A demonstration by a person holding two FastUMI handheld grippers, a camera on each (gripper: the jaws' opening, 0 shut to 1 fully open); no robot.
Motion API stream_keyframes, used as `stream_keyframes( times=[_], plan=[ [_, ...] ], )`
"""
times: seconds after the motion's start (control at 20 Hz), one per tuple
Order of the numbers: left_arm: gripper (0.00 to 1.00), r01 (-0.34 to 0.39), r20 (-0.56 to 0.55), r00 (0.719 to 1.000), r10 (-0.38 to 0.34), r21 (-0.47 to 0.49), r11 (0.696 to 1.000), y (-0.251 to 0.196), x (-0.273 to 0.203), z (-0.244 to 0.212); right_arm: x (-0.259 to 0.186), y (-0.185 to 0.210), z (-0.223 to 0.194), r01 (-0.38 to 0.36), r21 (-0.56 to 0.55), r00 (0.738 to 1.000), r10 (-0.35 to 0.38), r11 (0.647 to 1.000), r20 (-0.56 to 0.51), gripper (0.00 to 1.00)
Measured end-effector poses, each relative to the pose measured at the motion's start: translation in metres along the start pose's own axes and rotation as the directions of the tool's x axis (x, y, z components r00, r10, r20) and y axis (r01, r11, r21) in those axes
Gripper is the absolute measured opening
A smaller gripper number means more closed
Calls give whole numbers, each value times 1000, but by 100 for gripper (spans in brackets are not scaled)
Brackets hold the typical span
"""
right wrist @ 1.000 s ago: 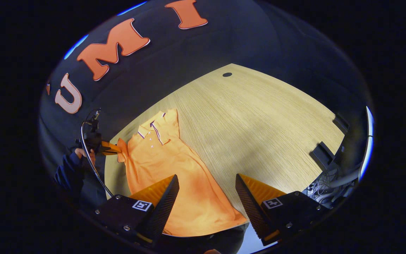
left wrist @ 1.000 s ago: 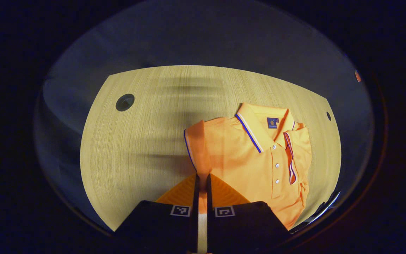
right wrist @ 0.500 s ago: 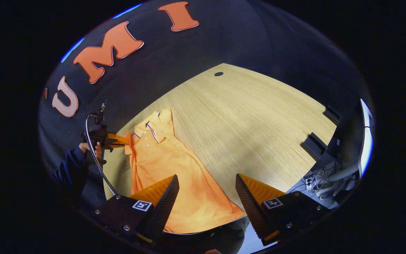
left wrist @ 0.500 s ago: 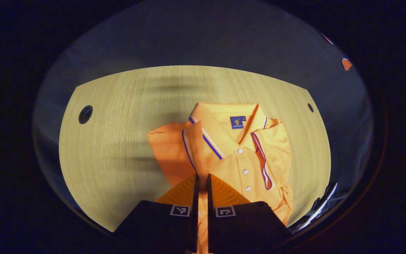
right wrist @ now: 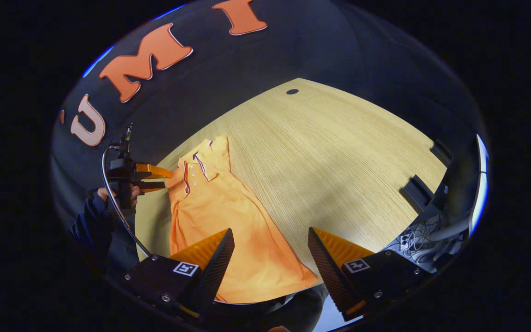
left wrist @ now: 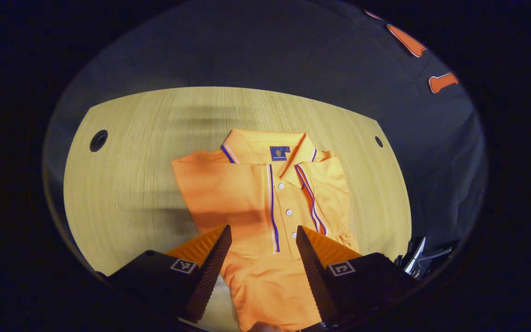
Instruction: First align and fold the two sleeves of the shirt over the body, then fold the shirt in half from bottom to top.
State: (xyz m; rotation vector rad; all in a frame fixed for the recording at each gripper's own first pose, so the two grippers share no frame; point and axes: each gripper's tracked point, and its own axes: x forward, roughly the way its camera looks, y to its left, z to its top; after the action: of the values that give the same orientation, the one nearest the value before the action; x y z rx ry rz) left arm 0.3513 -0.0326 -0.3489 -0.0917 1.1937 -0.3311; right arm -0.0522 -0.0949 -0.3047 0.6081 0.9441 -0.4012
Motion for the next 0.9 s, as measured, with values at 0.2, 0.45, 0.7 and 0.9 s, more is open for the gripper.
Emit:
stream_keyframes(
  times=[0.2,0.45,0.7,0.9],
  plan=[
    [96,-35,62,997,37,-35,999,0,-36,-25,14,14,10,-64,-99,998,62,993,-23,99],
    [98,-81,141,986,90,-69,994,-5,-80,-64,26,28,13,-148,-218,988,134,965,-76,99],
    [95,-97,237,965,111,-71,993,-14,-115,-100,33,30,6,-215,-301,974,182,929,-135,99],
    [98,-101,297,948,111,-48,994,-22,-137,-140,34,25,-6,-258,-355,961,202,899,-187,99]
  ],
)
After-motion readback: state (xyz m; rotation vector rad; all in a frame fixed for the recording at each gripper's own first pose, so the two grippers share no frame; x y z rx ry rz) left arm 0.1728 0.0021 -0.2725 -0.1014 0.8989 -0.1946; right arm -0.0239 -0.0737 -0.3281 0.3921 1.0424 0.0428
